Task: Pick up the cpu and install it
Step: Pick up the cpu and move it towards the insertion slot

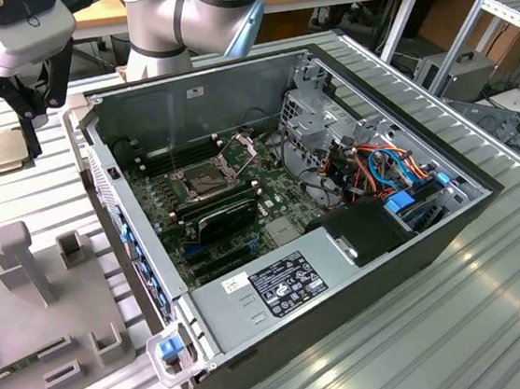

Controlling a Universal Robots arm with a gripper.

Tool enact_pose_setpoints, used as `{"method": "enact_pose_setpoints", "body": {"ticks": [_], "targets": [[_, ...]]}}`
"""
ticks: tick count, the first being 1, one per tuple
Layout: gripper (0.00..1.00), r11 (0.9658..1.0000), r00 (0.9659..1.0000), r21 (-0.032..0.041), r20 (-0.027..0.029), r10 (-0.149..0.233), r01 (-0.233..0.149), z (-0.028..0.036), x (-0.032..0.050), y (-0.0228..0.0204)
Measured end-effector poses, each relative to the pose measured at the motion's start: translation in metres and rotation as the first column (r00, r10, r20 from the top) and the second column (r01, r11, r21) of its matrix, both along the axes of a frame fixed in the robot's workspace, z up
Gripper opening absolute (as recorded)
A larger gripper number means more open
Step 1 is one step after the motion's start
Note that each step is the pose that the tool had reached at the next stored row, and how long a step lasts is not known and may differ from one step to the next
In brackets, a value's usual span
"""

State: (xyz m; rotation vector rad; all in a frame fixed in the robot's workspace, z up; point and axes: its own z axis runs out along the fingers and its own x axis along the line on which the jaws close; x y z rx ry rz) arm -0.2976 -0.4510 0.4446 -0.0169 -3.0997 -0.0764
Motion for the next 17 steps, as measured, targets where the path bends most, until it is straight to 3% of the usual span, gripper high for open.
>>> {"method": "enact_pose_setpoints", "body": {"ticks": [17], "targets": [[0.55, 1.0000, 1.0000, 0.0000, 0.0000, 0.000, 0.000, -0.0001, 0.0256, 0.0000]]}}
